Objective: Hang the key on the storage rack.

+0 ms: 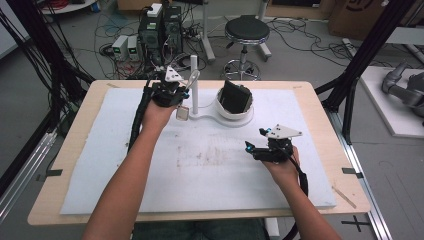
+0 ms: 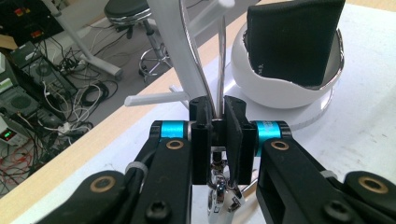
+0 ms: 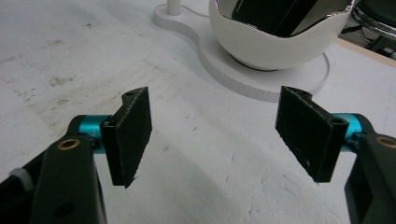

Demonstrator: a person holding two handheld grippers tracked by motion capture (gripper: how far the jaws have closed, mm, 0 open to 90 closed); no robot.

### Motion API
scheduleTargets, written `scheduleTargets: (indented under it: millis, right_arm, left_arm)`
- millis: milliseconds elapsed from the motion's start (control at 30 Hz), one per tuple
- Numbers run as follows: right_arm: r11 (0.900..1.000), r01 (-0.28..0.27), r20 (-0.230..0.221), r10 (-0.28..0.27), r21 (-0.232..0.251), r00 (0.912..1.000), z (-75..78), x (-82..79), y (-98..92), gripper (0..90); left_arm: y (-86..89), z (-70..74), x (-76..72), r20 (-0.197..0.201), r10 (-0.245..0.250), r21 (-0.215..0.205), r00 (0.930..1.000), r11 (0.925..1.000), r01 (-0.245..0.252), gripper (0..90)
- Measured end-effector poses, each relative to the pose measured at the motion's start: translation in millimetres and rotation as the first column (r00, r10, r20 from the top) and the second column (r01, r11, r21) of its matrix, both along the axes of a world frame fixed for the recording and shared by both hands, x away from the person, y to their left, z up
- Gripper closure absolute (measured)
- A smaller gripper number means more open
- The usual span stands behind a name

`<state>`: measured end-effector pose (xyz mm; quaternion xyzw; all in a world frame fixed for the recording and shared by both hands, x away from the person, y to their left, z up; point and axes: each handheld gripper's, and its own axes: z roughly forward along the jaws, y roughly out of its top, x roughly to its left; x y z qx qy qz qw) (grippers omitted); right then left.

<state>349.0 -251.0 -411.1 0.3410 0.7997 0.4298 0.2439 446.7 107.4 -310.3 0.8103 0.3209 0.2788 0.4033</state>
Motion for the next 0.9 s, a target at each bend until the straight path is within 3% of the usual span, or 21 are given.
scheduleTargets:
  millis: [67, 133, 333, 500, 700, 900]
  right_arm:
    - [1.0, -0.002, 0.0, 0.002, -0.002, 1.0, -0.1, 0.1, 0.1, 27.4]
    - [1.0, -0.001, 0.001, 0.001, -0.001, 1.0, 0.0, -0.1, 0.4, 27.4]
    - [1.0, -0.003, 0.006, 0.003, 0.0, 1.0, 0.2, -0.1, 0.4, 27.4]
    - [1.0, 0.004, 0.01, -0.004, 0.001, 0.9999, 1.1, -1.2, -0.3, 27.5]
    - [1.0, 0.015, 0.009, -0.015, 0.007, 0.9998, 2.2, -1.7, -2.9, 27.4]
    - [1.0, 0.018, 0.012, -0.018, 0.006, 0.9998, 2.7, -2.8, -2.9, 27.4]
  left_arm:
    - [1.4, -1.7, 0.7, -0.004, 0.005, -0.009, 1.0, 0.9999, -0.005, 80.6]
    - [3.0, -1.5, 1.3, -0.002, 0.023, -0.024, 0.9997, 0.9995, -0.023, 65.8]
    - [6.8, -0.1, -3.2, 0.006, 0.028, -0.038, 0.9996, 0.9989, -0.027, 57.0]
    - [16.1, -3.2, -11.0, 0.009, 0.03, -0.075, 0.9995, 0.9968, -0.029, 46.6]
    - [34.5, -11.5, -31.9, 0.005, 0.04, -0.108, 0.9992, 0.9934, -0.039, 40.2]
    - [56.1, -8.6, -54.0, 0.02, 0.044, -0.142, 0.9988, 0.989, -0.041, 35.2]
